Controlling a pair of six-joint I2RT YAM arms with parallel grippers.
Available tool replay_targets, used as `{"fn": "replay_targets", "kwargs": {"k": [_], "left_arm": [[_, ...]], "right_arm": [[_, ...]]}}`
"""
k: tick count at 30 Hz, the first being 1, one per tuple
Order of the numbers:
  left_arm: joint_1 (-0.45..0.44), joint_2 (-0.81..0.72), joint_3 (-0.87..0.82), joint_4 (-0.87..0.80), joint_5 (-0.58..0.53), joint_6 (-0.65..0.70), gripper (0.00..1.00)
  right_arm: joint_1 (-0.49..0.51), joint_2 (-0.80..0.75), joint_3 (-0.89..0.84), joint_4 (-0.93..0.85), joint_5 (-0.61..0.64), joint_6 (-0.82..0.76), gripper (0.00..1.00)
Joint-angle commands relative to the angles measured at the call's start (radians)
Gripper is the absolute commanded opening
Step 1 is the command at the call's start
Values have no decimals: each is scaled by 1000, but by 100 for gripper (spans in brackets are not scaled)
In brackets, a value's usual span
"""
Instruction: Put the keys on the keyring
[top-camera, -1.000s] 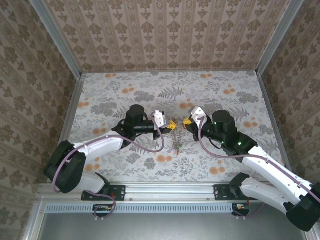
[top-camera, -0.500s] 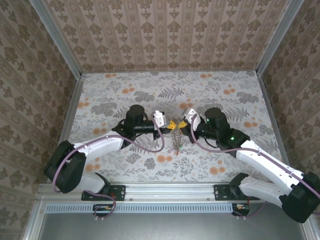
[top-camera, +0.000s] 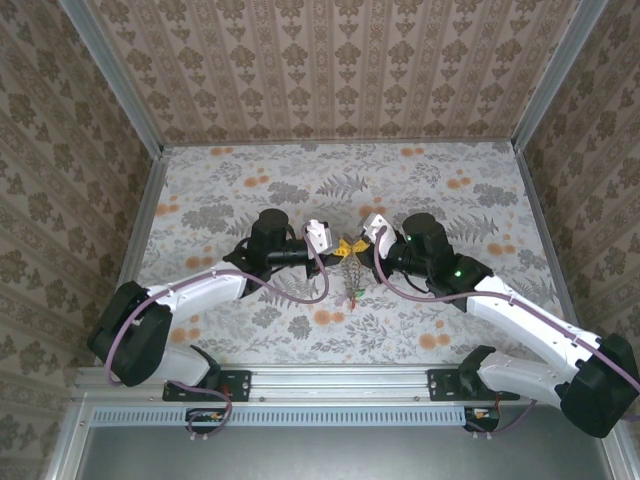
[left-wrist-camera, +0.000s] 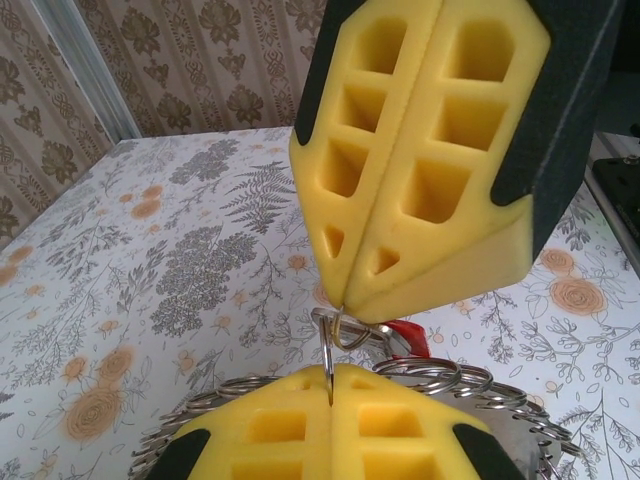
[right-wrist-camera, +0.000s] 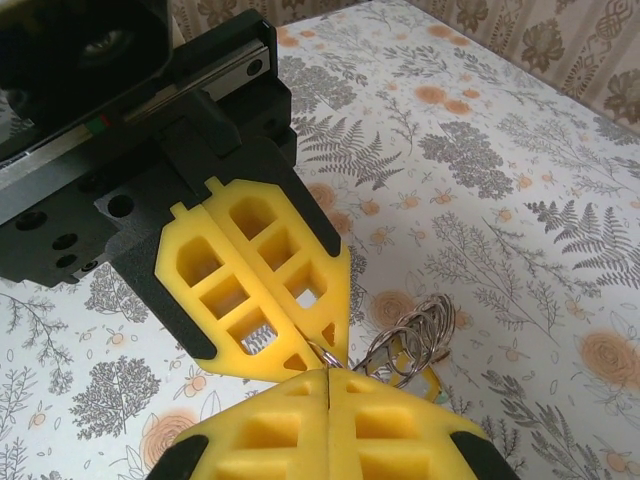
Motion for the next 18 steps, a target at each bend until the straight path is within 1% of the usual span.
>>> {"fn": "replay_targets", "kwargs": {"k": [1, 5, 10, 14, 18], "left_arm": [[-2, -9, 43, 28, 40, 0, 0], [-2, -6, 42, 27, 40, 0, 0], [-2, -6, 44, 26, 40, 0, 0], [-2, -11, 44, 27, 39, -1, 0], [-2, -11, 43, 29, 29, 0, 0]], "right_arm": [[4, -3, 9, 79, 52, 12, 0], [3, -13, -8, 128, -4, 26, 0], [3, 2, 9, 109, -32, 18, 0], [4, 13, 24, 68, 23, 3, 0], [4, 2, 33, 18, 3, -15, 0]]}}
